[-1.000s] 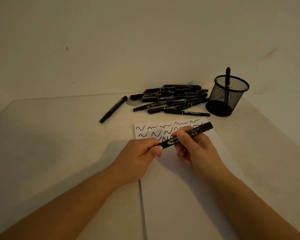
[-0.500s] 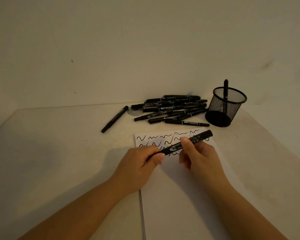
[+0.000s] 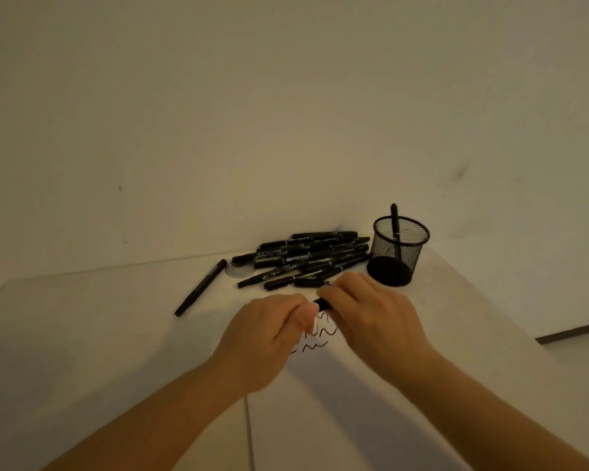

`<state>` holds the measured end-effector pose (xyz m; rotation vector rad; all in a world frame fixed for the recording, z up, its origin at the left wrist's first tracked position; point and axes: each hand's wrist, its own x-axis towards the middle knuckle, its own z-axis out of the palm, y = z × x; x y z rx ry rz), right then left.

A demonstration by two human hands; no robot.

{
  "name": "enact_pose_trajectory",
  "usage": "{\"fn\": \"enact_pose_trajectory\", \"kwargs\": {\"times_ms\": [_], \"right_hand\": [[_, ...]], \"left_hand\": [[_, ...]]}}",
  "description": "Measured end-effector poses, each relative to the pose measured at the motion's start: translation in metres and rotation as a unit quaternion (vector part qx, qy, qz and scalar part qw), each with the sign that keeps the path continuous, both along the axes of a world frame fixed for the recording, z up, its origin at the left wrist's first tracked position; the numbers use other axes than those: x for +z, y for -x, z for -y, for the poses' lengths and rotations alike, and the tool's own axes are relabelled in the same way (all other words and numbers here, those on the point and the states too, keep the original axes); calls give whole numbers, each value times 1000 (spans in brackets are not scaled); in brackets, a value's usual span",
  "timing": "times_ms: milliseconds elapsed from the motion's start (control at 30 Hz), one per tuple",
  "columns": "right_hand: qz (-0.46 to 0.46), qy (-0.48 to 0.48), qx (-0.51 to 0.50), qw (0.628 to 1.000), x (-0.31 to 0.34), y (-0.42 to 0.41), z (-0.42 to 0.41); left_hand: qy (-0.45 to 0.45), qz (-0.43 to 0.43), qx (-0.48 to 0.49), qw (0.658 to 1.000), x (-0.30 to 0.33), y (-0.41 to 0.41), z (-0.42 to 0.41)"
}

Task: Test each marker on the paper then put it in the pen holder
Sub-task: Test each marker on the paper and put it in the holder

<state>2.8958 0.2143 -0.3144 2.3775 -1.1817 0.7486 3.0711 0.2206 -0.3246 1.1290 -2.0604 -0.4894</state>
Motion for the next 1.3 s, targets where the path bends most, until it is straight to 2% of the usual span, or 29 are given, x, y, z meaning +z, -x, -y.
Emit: {"fn": "enact_pose_trajectory", "kwargs": {"times_ms": [67,133,233,300,467,733,900,1133,1200,1300], "right_hand": [[53,-9,-31,998,20,14,16],[160,-26,-67,985,42,31,33],[283,-8,-90,955,60,59,60],[314,1,-108,943,62,72,75],[326,-51,-144,933,45,85,102],[258,-127,-181,941,22,89,124],[253,-159,-192,935,14,86,129],[267,-157,-208,928,8,85,132],[265,-157,-214,927,7,85,132],[240,-123,-234,934,8,87,128]], "left_hand": [[-16,-1,-9,1000,12,0,17],[-15,29,7,999,21,-2,44],[-49,125,69,989,22,-8,94],[-71,177,101,976,13,-12,124],[-59,237,138,960,-14,-18,167],[1,289,148,946,-39,-11,190],[-7,277,147,950,-41,-7,199],[-21,279,139,950,-44,-7,205],[-7,277,145,950,-45,-7,205],[38,224,165,960,-41,-7,202]]}}
